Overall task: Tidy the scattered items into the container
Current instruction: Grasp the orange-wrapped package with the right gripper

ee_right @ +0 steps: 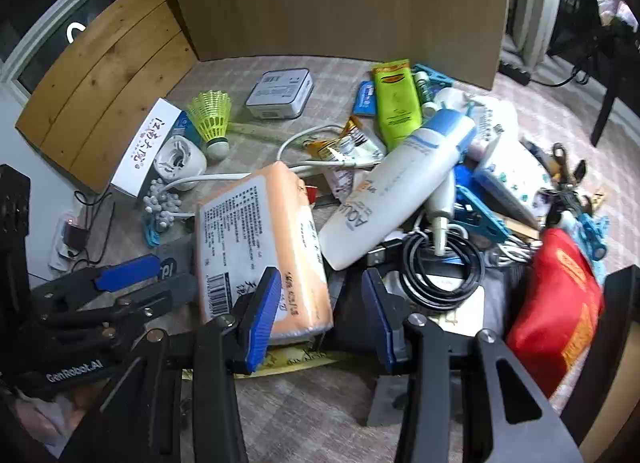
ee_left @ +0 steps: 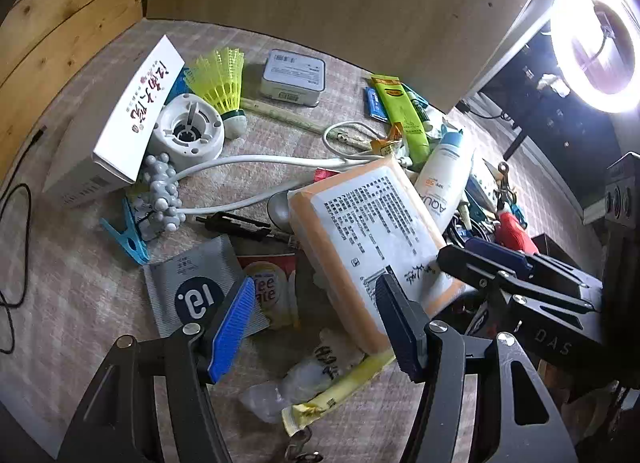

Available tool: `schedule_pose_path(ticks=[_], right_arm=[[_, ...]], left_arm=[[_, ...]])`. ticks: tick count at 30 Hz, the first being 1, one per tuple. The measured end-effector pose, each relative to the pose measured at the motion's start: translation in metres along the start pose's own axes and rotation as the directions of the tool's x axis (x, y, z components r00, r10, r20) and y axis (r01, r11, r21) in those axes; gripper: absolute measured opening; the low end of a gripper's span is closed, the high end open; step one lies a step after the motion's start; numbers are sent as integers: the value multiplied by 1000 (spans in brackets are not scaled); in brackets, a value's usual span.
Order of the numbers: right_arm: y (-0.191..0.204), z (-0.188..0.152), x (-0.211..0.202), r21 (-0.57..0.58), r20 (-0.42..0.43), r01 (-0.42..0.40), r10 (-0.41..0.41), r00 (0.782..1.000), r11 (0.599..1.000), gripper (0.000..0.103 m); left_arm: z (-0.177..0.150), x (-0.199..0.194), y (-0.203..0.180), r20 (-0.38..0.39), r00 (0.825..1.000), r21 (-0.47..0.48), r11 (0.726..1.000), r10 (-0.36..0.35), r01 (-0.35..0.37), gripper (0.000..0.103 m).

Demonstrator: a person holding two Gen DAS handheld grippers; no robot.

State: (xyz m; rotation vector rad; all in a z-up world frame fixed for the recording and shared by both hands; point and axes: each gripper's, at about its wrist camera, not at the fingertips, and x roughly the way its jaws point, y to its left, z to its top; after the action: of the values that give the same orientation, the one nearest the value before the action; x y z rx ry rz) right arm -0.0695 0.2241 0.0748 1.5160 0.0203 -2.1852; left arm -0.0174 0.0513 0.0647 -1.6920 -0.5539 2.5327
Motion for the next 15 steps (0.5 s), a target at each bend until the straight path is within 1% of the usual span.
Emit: schedule_pose_path(ticks=[3,6,7,8,10,11,14,15], right_arm=[[-1,4,5,12,-8,-32,32,999,999,42],[0,8,11,28,-21,-62,63,998,998,42],[1,8,14,29,-27,-64,64,998,998,39],[1,8,16,35,-34,-68,69,997,997,38],[-2,6,20,69,-50,-109,112,992,992,33],[-3,6,21,88,-54,-126,131,990,988,33],[-1,2,19,105,-57,-139,145,988,985,32],[-2,1,19,116,-62,-153,161,985,981,32]], left_arm=[[1,5,-1,-4,1000,-14,1000,-6,6,59],[1,12,-3,-17,1000,-15,1000,-22,22,55],[0,15,-3,-23,999,-21,999,-36,35,48],[0,17,-2,-31,997,-32,997,-64,63,41],[-1,18,0,-43,994,-53,994,-101,98,37],[-1,18,0,-45,992,-59,992,-119,116,32],[-3,14,-4,-41,992,-46,992,-117,116,32],[-4,12,-4,-39,991,-47,991,-125,123,33]])
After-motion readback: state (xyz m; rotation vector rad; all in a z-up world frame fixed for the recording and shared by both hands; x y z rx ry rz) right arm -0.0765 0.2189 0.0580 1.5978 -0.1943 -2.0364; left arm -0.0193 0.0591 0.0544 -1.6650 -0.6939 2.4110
